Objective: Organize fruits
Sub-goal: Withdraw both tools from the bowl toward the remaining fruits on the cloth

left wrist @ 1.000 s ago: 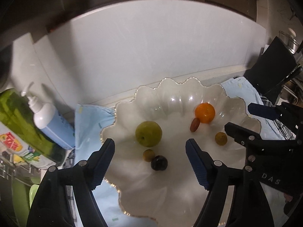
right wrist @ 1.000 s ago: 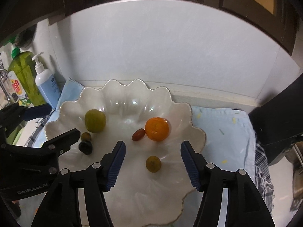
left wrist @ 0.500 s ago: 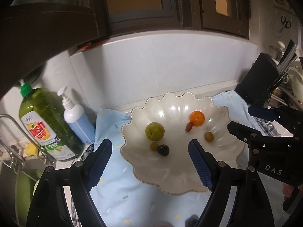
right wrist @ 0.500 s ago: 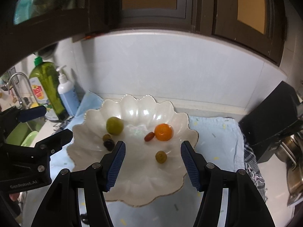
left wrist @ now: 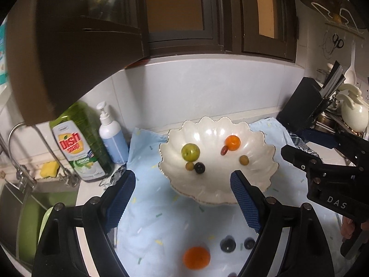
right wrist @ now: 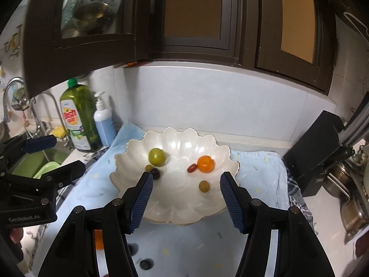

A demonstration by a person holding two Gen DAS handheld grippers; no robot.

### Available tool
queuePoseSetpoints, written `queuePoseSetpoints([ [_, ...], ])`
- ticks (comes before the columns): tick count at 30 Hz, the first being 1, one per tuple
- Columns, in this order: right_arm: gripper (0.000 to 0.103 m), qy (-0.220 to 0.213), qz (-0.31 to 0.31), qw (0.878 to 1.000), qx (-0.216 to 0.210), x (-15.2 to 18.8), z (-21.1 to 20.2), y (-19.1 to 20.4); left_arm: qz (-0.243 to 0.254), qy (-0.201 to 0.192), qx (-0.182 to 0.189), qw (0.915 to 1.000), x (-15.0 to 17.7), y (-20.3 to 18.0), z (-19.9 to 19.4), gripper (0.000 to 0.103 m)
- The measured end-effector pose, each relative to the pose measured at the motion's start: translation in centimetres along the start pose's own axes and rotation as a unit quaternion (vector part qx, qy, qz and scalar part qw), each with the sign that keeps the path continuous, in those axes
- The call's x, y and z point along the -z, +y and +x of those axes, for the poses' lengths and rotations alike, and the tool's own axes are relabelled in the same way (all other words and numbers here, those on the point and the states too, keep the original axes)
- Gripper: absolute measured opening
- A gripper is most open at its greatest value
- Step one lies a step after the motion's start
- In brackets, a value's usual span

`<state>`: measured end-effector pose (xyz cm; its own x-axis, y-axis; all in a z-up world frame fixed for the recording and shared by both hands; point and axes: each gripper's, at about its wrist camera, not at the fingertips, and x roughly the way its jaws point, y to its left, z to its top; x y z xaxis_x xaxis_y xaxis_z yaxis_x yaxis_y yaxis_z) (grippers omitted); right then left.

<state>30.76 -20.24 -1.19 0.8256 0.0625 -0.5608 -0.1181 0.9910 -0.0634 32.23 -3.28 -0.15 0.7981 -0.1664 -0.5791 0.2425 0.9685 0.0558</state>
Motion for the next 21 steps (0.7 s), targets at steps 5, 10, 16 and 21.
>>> queuePoseSetpoints([
  [5, 0.062, -0.004, -0.007, 1.0, -0.004, 1.1, -1.8, 1.2, -0.003, 0.003, -0.001, 1.0, 1.6, 0.4, -1.6, 0.085],
  [10, 0.062, -0.002, -0.014, 1.0, -0.008, 2.4, -3.0, 2.6, 0.002, 0.01, -0.003, 0.9999, 3.3, 0.8, -2.7, 0.085],
  [16, 0.062, 0.005, -0.016, 1.0, -0.021, 4.2, -3.7, 4.3, 0.012, 0.015, -0.003, 0.9998, 5.4, 1.3, -3.8, 0.085],
  [21, 0.062, 0.01, -0.013, 0.999, -0.033, 5.9, -4.4, 5.8, 0.013, 0.019, 0.0, 0.9997, 7.1, 1.9, -4.4, 0.085],
])
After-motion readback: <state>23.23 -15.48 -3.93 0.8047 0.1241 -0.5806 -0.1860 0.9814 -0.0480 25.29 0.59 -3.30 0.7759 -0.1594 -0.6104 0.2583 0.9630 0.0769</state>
